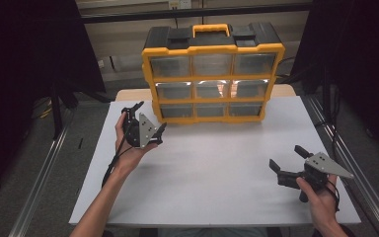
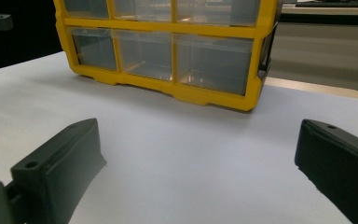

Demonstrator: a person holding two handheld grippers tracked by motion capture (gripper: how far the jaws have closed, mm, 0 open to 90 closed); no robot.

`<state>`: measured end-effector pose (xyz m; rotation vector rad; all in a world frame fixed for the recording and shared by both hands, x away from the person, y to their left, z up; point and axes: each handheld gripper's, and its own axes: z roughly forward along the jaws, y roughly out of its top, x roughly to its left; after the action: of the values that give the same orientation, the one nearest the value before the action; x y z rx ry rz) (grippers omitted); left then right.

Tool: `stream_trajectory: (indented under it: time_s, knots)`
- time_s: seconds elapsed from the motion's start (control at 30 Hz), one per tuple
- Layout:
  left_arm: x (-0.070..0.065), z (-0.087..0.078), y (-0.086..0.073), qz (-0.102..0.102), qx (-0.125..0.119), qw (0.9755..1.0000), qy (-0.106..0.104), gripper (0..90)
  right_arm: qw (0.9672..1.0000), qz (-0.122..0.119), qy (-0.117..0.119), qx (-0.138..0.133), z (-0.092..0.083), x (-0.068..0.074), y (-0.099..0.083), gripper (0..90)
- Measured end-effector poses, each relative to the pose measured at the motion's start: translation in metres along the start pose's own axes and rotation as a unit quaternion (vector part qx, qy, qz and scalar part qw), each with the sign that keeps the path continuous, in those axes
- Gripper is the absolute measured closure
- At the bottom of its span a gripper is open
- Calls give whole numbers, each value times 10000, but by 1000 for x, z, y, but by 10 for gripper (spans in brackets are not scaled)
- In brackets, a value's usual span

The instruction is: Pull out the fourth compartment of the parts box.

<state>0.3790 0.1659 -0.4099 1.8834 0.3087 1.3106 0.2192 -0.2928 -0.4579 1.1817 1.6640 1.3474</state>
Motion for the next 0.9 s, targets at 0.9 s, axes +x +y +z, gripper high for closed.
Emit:
stream_trajectory:
  time_s: [0.9]
  knots:
    - [10,37,20,1989,233,9778,613,79,10000,-69,28,-60,-3,2,1,2]
